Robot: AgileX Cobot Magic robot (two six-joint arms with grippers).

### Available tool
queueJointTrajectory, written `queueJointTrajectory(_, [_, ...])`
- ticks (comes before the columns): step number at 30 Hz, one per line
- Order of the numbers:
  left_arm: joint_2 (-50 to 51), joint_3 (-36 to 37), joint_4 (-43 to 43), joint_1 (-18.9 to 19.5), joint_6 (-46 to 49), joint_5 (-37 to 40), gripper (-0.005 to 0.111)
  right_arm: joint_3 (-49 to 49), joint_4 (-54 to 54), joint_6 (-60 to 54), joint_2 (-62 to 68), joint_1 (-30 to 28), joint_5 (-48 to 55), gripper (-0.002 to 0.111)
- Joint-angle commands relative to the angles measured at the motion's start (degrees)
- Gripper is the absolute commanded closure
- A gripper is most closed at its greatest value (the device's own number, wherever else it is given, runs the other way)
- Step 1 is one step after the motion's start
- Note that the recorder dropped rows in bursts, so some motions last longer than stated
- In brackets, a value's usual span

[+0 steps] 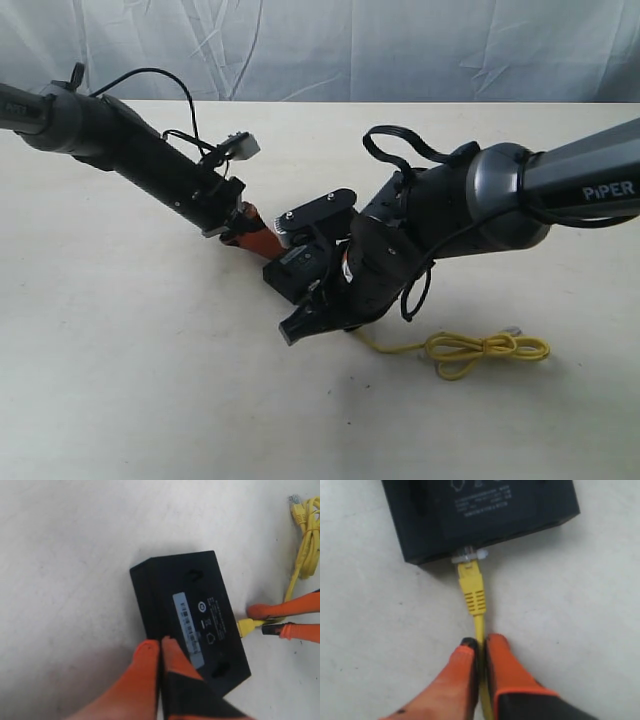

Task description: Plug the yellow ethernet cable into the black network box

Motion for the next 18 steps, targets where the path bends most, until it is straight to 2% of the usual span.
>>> queueJointTrajectory(1, [0.01,-0.04,-0.65,0.55,0.22,1.55,0.107,-0.15,-0.71,-0.40,-0.09,0.14,-1.75,0.078])
queueJointTrajectory(5, [-0.15,-0.04,-0.97,2.67,-0.47,1.17,0.107,-0.15,-0.32,-0.40,-0.45,0.14,0.02,0.068])
queueJointTrajectory(6, [-0.71,-0.04,-0.46,4.41,-2.02,0.94,0.107,-0.15,-0.23,0.07,-1.57,0.03,2.65,0.065])
queueJointTrajectory(9, [-2.78,-0.04,1.35,7.30,-7.10,-0.02,0.107,-0.15,0.57,2.27,-4.21,-1.74,5.28,0.064])
queueJointTrajectory(11, [-4.79,-0.04,3.73,9.23,-12.67,-0.81,0.107,-0.15,2.80,2.27,-6.34,-4.06,5.86,0.071])
queueJointTrajectory(15, [-10.96,1.04,12.54,10.97,-23.48,-3.74,0.107,-0.15,5.90,2.27,-10.99,-10.36,7.21,0.104])
queueJointTrajectory(16, [-15.57,3.04,19.20,10.97,-27.85,-6.82,0.107,-0.15,7.10,1.43,-13.30,-13.16,8.86,0.108])
queueJointTrajectory(18, [-23.30,8.82,23.85,10.72,-32.15,-12.88,0.107,-0.15,9.82,-2.77,-16.27,-17.36,12.59,0.108])
